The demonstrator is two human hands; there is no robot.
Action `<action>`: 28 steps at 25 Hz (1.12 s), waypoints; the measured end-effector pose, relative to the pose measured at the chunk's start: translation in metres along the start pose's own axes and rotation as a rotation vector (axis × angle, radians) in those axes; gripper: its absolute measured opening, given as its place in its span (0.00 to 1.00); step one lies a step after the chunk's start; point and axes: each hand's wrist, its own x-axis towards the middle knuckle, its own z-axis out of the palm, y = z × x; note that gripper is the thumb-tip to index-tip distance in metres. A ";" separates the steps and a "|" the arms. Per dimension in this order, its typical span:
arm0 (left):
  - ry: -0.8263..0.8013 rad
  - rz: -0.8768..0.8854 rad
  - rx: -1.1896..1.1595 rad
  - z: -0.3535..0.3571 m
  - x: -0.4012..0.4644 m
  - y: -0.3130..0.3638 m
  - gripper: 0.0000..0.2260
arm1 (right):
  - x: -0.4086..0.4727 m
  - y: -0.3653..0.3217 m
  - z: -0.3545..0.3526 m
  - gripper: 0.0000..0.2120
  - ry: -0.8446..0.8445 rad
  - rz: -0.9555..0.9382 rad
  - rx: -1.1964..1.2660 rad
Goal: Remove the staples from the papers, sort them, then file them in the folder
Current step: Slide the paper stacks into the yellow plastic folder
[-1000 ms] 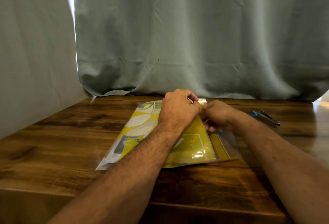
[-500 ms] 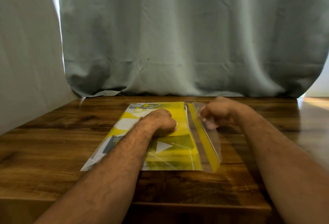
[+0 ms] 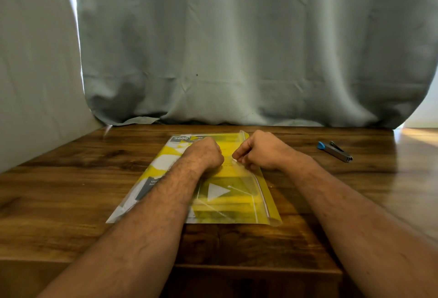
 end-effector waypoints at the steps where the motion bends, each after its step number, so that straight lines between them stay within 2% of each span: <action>1: 0.006 -0.004 -0.005 0.000 0.001 0.000 0.12 | -0.001 -0.001 0.000 0.14 0.014 0.012 0.006; 4: 0.010 -0.006 -0.002 0.001 0.003 0.000 0.11 | -0.002 -0.006 0.001 0.13 0.035 0.008 -0.041; 10: 0.016 -0.021 0.005 0.002 0.004 0.000 0.11 | -0.005 -0.018 0.001 0.11 0.040 -0.130 -0.348; 16: 0.019 -0.021 -0.016 0.000 0.003 -0.001 0.10 | -0.004 -0.019 0.007 0.12 0.021 -0.156 -0.468; 18: 0.032 -0.083 -0.046 -0.009 0.003 -0.007 0.15 | -0.007 -0.017 0.007 0.12 0.065 -0.148 -0.401; 20: 0.068 -0.231 -0.015 -0.021 0.005 -0.022 0.24 | -0.009 -0.015 0.004 0.12 0.141 -0.088 -0.309; 22: 0.077 -0.374 0.043 -0.031 0.005 -0.039 0.33 | -0.008 -0.010 -0.004 0.08 0.228 0.040 -0.295; 23: 0.079 -0.408 0.070 -0.034 0.005 -0.047 0.36 | -0.008 -0.006 -0.008 0.12 0.207 0.135 -0.312; 25: 0.126 -0.410 0.084 -0.039 0.005 -0.055 0.34 | -0.013 0.001 -0.013 0.19 0.018 0.299 -0.242; 27: 0.169 -0.414 -0.017 -0.045 0.009 -0.061 0.27 | -0.017 0.006 -0.019 0.18 -0.107 0.344 -0.039; 28: 0.166 -0.425 -0.142 -0.047 0.012 -0.063 0.24 | -0.019 0.009 -0.023 0.17 -0.127 0.349 0.081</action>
